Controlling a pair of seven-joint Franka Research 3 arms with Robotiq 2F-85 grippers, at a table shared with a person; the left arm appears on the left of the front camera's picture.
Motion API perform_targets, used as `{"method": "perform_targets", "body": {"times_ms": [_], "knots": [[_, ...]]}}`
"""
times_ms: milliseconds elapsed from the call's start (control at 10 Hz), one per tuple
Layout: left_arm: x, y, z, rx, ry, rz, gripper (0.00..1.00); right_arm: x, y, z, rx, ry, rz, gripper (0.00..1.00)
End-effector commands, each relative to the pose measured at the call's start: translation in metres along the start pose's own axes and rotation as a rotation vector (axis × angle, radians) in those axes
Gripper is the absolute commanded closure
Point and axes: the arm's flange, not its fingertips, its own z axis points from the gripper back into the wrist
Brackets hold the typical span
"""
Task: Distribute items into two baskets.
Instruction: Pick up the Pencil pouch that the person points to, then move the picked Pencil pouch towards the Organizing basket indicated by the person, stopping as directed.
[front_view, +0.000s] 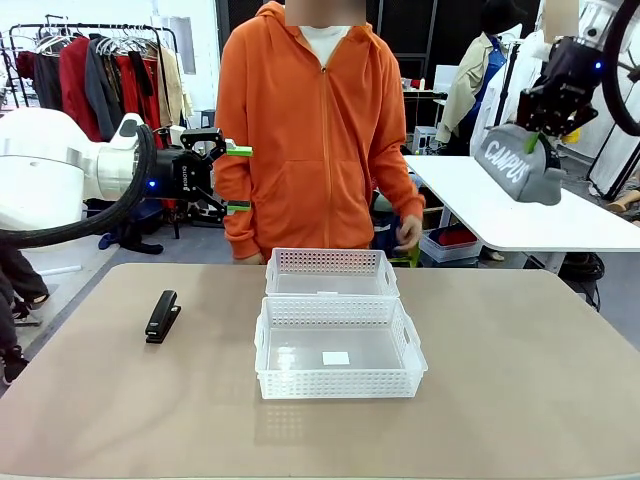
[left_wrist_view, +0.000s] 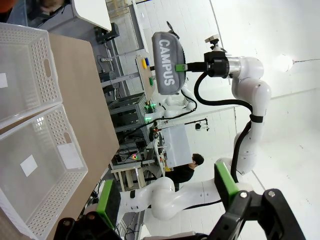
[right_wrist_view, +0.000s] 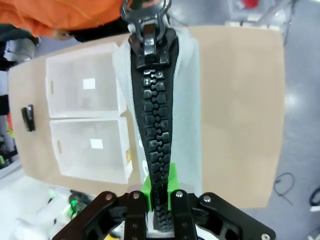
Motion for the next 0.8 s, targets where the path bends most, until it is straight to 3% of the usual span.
{"method": "perform_targets", "body": {"times_ms": [0, 700], "knots": [[-0.0002, -0.0022, 0.0008, -0.004, -0.001, -0.003, 0.00, 0.0087, 0.0100, 0.0147, 0.004, -0.018, 0.029, 1.00], [-0.0002, -0.0022, 0.0008, -0.004, -0.001, -0.003, 0.00, 0.0038, 0.0101, 0.0145, 0.004, -0.025, 0.018, 1.00]]}}
